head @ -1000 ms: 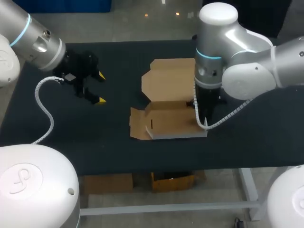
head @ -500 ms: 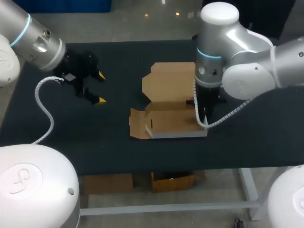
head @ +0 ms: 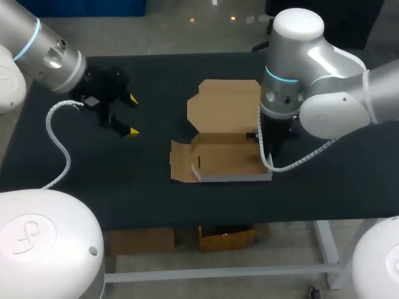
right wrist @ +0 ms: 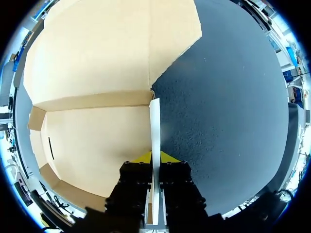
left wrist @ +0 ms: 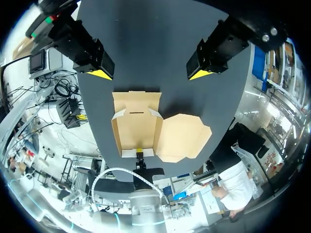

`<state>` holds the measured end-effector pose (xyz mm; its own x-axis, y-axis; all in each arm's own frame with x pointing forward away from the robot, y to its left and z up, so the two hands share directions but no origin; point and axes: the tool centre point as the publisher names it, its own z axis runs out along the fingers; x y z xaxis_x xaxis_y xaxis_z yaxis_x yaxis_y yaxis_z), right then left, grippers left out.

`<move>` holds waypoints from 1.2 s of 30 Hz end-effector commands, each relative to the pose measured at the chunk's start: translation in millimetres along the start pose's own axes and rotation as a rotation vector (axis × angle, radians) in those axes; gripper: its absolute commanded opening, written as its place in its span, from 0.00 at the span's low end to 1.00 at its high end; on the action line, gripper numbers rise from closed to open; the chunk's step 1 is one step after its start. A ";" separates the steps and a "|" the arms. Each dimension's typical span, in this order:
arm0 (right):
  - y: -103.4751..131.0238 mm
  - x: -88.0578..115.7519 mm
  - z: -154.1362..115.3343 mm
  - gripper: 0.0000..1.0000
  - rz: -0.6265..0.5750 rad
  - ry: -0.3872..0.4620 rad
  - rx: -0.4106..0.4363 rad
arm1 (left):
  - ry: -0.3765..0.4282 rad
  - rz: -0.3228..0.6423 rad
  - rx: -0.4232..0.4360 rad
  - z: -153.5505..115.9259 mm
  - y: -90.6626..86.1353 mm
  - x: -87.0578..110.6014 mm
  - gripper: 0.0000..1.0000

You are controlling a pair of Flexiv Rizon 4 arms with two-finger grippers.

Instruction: Assemble the packaging by folding the flat box into shape, placing the metal phone stand inside, and closing the box properly

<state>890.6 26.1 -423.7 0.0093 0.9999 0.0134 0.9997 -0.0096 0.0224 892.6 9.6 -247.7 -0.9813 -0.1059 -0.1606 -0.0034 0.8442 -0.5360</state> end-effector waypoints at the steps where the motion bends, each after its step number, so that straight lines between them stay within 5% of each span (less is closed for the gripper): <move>1: -2.4 1.8 -3.3 0.03 0.002 -0.012 -0.002 | 0.002 -0.001 -0.006 -0.2 -0.7 -0.5 1.00; 11: -0.7 6.6 -3.2 0.00 -0.031 -0.085 0.016 | 0.002 -0.001 -0.006 -0.2 -0.7 -0.5 1.00; 22: 1.9 9.6 2.0 0.00 0.005 -0.302 0.076 | 0.002 -0.001 -0.006 -0.2 -0.7 -0.5 1.00; 36: 1.1 9.0 -0.6 0.00 0.051 -0.348 0.063 | 0.002 -0.001 -0.006 -0.2 -0.7 -0.5 1.00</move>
<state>890.6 31.0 -419.6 0.0539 0.9549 -0.2921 0.9971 -0.0672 -0.0356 892.6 9.6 -247.6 -0.9813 -0.1058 -0.1606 -0.0033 0.8442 -0.5360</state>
